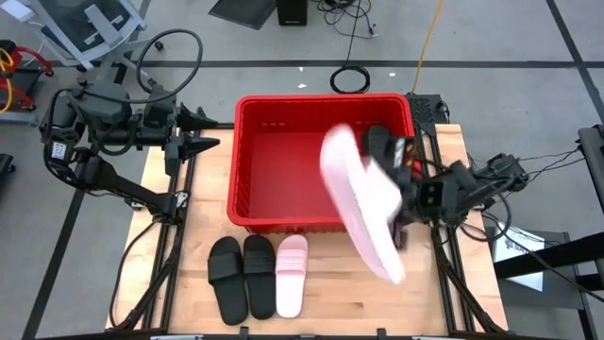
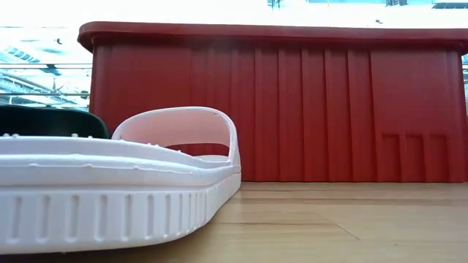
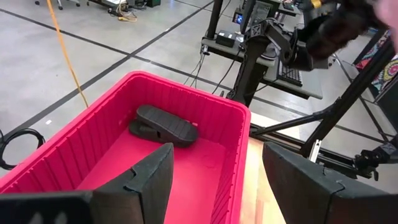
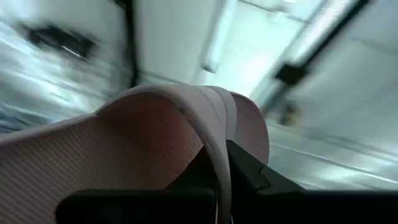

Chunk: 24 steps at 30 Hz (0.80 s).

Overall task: Pick and place slides into bin
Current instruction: Put the pink slide into the red container

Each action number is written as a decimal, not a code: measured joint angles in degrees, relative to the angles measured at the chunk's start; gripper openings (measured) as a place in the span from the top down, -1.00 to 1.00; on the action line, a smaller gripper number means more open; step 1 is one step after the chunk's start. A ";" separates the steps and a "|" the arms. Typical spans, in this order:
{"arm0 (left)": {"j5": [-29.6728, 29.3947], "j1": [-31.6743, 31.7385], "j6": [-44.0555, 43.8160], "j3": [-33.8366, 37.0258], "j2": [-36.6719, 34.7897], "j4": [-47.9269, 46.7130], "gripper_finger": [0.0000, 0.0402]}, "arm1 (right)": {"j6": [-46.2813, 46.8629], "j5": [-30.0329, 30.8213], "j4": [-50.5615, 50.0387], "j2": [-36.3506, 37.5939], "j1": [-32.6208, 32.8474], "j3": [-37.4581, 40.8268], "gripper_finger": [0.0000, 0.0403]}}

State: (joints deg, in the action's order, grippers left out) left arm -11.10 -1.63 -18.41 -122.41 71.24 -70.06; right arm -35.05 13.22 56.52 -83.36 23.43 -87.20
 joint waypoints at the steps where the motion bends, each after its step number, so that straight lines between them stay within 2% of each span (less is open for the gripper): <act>1: -0.01 0.00 -0.15 -0.02 0.00 0.00 -0.20 | -4.15 5.09 -0.03 0.35 -0.29 -0.45 0.98; 5: 0.00 -0.02 -0.25 -0.02 0.00 -0.02 -0.20 | -20.65 25.95 -2.84 1.92 -1.08 -2.41 0.98; 9: 0.40 0.00 -0.31 -0.02 0.00 -0.23 -0.20 | -32.90 46.84 -3.58 2.02 -3.67 -5.71 0.98; 13: 0.46 0.00 -0.26 0.00 0.00 -0.33 -0.20 | -44.09 61.10 -6.51 2.16 -8.71 -8.06 0.98; 16: 0.46 -0.01 -0.07 -0.02 0.00 -0.34 -0.20 | -43.92 61.27 -17.21 2.99 -12.66 -8.08 0.98; 24: 0.55 0.00 -0.68 0.00 0.00 -0.43 -0.20 | -34.74 63.42 -44.15 2.61 -21.68 -8.02 0.98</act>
State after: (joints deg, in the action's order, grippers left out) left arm -10.55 -1.63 -19.10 -122.41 71.24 -70.49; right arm -69.79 76.64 12.36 -80.75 1.75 -95.22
